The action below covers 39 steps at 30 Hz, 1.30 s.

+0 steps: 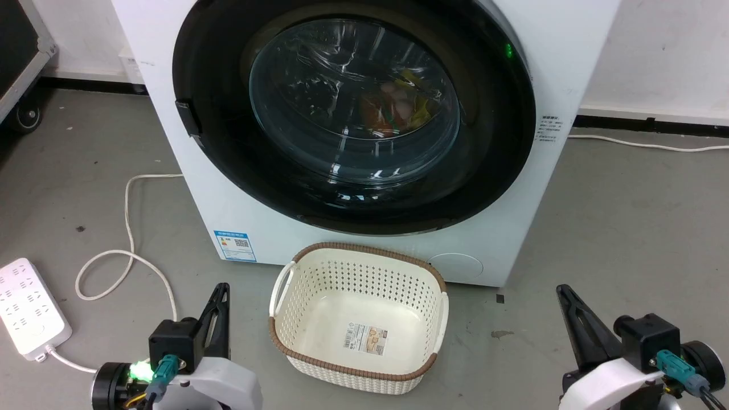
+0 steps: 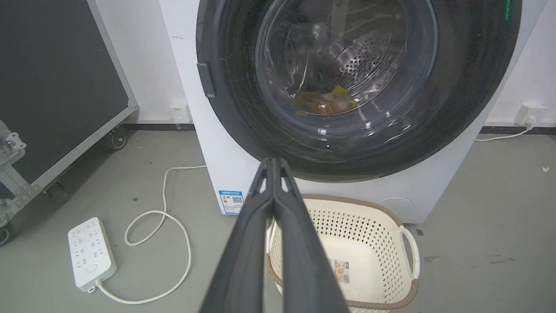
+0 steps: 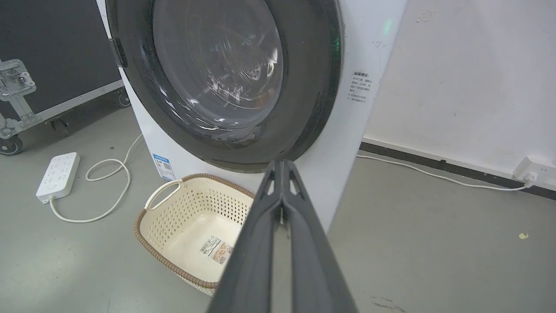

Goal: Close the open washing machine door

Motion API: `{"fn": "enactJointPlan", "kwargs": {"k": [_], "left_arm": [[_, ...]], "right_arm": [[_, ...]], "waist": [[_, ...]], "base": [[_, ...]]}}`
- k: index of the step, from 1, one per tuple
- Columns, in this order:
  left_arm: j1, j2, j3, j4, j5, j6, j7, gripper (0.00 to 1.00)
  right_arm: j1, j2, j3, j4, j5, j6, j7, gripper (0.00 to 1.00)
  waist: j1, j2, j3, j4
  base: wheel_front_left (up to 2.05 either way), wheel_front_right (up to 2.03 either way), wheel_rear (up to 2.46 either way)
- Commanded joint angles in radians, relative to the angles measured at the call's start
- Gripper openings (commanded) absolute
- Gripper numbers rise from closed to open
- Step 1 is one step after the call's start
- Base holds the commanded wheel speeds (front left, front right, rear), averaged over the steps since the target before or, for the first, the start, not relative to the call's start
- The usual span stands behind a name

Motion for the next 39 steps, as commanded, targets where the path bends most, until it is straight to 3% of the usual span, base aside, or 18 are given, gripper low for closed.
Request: {"fn": "enactJointPlan", "kwargs": {"k": [1,39], "left_arm": [[-0.002,0.000,0.005,-0.007,0.005,0.005,0.007,0.00],[-0.002,0.000,0.008,-0.013,0.010,0.007,0.017,0.00]], "right_arm": [[-0.014,0.004,0.003,0.002,-0.007,-0.001,0.004,0.00],[-0.018,0.005,0.006,0.002,-0.008,-0.001,0.014,0.00]], "waist": [[0.0000,0.0000,0.000,0.000],[0.0000,0.0000,0.000,0.001]], "base": [[0.00,0.00,0.00],[0.00,0.00,0.00]]}}
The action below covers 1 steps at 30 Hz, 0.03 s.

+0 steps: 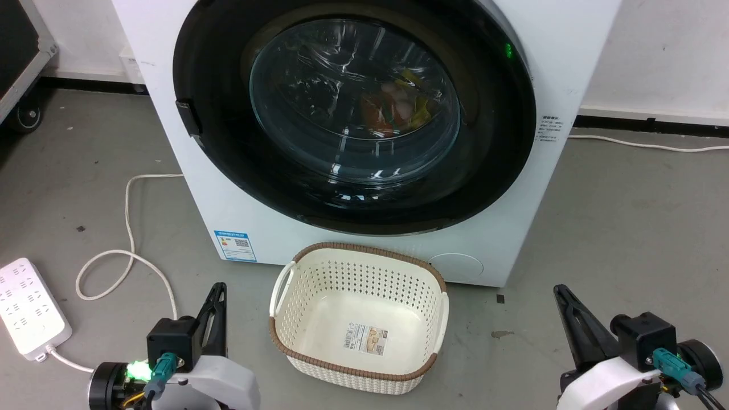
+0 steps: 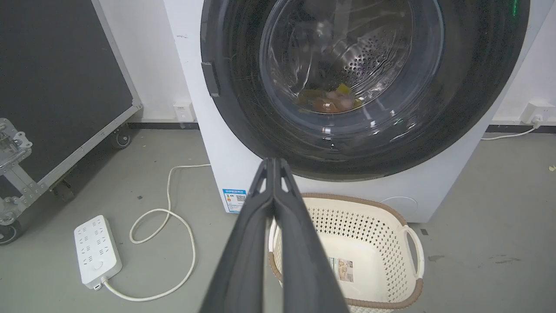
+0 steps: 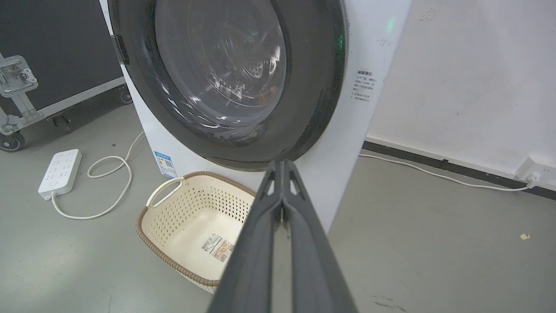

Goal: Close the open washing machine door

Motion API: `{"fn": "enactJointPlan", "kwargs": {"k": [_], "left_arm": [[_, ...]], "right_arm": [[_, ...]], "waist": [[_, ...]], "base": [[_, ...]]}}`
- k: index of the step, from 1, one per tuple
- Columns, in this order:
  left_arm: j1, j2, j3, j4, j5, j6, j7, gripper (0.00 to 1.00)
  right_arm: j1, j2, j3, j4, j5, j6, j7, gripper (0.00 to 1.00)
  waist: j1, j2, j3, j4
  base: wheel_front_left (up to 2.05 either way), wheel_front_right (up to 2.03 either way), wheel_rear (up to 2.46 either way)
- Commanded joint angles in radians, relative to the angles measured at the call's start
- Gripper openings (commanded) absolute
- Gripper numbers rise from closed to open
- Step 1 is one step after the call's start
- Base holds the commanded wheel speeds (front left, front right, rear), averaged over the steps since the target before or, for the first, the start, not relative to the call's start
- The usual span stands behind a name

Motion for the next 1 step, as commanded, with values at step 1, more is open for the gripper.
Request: {"fn": "enactJointPlan", "kwargs": {"k": [1], "left_arm": [[-0.002,0.000,0.000,-0.004,0.003,0.003,0.000,0.00]], "right_arm": [[-0.014,0.004,0.000,0.002,-0.005,-0.001,0.001,0.00]], "waist": [[0.0000,0.0000,0.000,0.000]], "base": [[0.00,0.00,0.00]]}}
